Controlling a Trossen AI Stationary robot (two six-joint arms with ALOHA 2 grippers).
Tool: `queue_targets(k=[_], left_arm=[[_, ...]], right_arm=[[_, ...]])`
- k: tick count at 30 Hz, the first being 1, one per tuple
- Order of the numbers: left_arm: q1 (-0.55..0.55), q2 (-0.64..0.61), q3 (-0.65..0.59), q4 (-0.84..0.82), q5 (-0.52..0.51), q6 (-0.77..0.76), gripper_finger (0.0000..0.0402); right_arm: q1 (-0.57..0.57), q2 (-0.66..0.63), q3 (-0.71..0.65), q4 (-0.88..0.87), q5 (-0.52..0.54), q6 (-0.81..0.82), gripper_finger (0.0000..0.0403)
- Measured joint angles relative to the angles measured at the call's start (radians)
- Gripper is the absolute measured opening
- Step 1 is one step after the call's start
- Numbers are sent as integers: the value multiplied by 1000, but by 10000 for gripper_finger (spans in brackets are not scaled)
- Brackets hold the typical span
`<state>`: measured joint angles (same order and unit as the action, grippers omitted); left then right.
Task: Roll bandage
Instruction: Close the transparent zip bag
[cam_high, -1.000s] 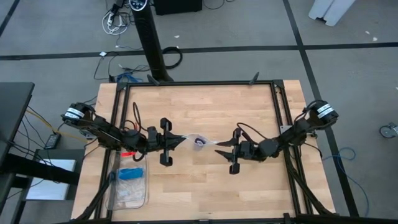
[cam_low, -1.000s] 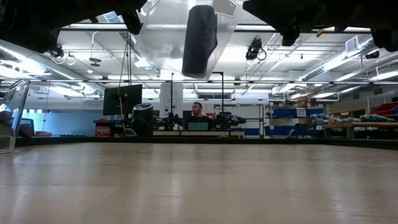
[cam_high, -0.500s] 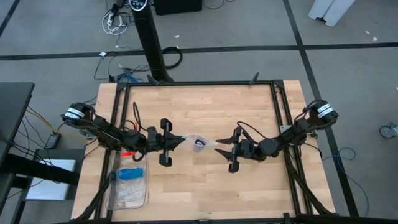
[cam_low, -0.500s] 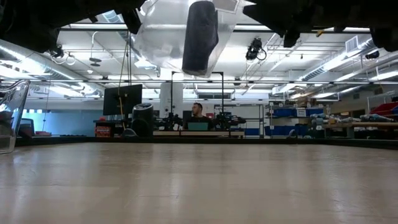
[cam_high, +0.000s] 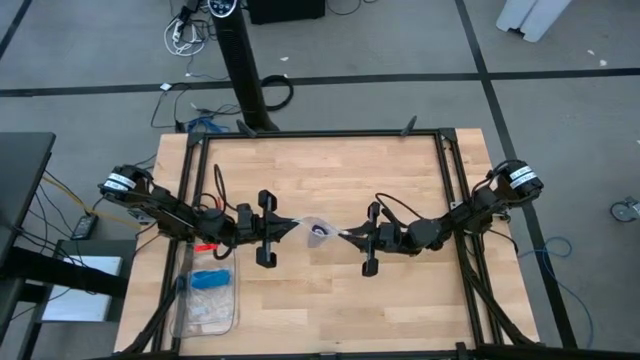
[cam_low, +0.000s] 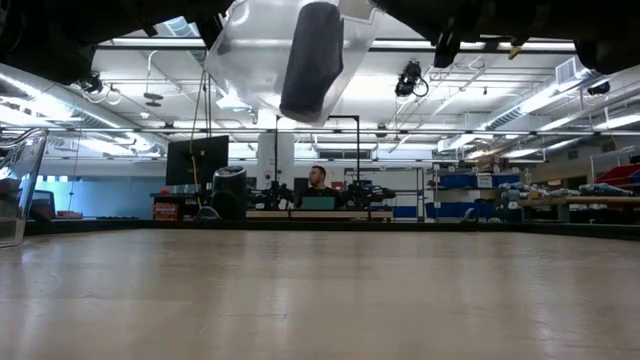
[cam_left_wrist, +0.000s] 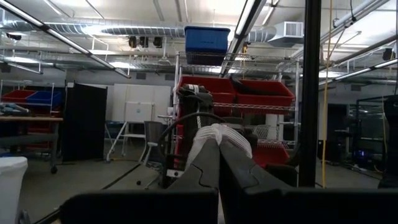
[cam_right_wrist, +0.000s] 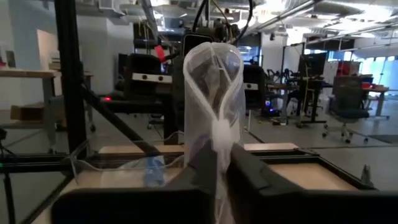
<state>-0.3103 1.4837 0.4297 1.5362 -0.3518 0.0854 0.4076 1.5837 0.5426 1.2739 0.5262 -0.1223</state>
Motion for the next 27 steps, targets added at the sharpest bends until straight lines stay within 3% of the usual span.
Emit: queue_targets(k=[3, 12, 16, 21, 27], left_arm=[[0, 0, 0, 7, 5, 9, 0], [0, 0, 0, 15, 7, 11, 0], [0, 0, 0, 17, 8, 11, 0], [0, 0, 0, 20, 9, 16, 0], [0, 0, 0, 23, 9, 37, 0]], right_arm=[[1, 0, 0, 15, 0, 21, 14], [31, 0, -8, 15, 64, 38, 139], [37, 0, -9, 16, 76, 35, 161], [20, 1, -9, 30, 74, 38, 133], [-4, 38, -8, 61, 74, 62, 24]])
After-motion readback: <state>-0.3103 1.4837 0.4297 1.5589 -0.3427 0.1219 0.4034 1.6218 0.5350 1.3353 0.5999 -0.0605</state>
